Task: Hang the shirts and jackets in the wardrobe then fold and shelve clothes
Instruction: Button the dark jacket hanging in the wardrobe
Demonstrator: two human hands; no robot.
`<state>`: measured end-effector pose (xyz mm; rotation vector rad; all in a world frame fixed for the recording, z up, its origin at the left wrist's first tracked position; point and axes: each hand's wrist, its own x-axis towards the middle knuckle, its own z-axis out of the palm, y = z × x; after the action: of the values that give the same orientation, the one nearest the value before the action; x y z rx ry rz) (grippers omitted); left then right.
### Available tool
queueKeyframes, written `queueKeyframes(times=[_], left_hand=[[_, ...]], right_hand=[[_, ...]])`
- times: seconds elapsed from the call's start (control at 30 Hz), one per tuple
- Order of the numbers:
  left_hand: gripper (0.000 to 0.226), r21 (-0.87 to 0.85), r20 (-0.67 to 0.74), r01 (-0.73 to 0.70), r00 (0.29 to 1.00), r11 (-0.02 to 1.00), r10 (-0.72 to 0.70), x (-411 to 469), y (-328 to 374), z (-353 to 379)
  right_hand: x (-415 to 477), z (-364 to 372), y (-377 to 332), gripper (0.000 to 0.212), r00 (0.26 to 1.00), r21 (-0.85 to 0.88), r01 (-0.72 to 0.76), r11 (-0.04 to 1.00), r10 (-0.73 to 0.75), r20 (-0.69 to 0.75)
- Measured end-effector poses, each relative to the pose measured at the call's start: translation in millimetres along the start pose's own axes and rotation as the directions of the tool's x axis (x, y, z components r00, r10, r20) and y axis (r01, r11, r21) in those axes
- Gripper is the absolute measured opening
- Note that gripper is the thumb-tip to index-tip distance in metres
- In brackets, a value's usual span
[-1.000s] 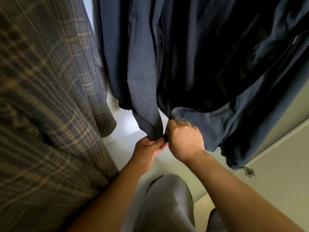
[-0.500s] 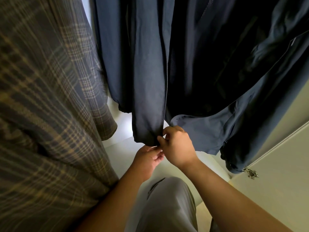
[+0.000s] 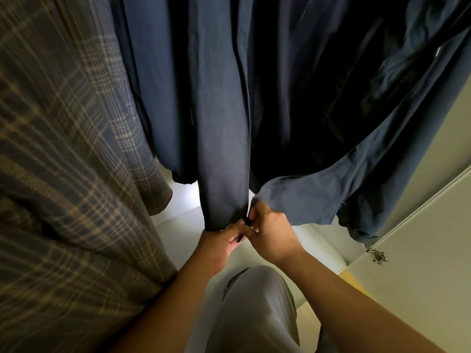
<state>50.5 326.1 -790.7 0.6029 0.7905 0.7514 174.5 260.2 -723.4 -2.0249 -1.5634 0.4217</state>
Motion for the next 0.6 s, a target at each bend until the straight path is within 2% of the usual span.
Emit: queueKeyframes(times=[0.1,0.2,0.27,0.33,0.4,0.5,0.6], left_hand=[[0.041,0.037,0.064,-0.033,0.997,0.999,0.030,-1.6,-0.9,-4.1],[0.051,0.121,0.088,-0.126,0.989,0.985,0.116,-3.5,-1.0,-1.3],[0.042,0.215,0.066,-0.190,0.981,0.958,0.180,-5.1,-1.0,2.4],[0.021,0.348,0.012,-0.221,0.973,0.911,0.232,-6.3,-0.4,6.8],[0.010,0.461,-0.011,-0.222,0.967,0.859,0.256,-5.4,-1.3,9.8],[0.014,0.482,-0.012,-0.248,0.957,0.840,0.290,-3.2,-2.5,8.5],[0.019,0.501,0.004,-0.251,0.958,0.829,0.287,-0.3,-2.5,5.9]], right_hand=[[-2.5,-0.3,2.3,0.017,1.000,0.041,-0.015,0.999,0.014,0.015],[-5.0,0.3,1.7,0.014,0.999,0.051,-0.035,0.998,0.035,-0.001],[-7.3,3.6,-1.4,0.017,0.999,0.051,-0.032,0.998,0.032,-0.007],[-10.3,6.3,-5.3,0.026,0.999,0.019,-0.047,0.999,0.047,-0.014],[-13.7,6.5,-7.8,0.039,0.999,-0.135,-0.025,0.990,0.021,-0.030],[-15.4,0.8,-5.5,0.053,0.991,-0.426,0.112,0.898,-0.134,-0.022],[-14.2,-6.5,-3.0,0.043,0.977,-0.566,0.208,0.797,-0.198,0.079]])
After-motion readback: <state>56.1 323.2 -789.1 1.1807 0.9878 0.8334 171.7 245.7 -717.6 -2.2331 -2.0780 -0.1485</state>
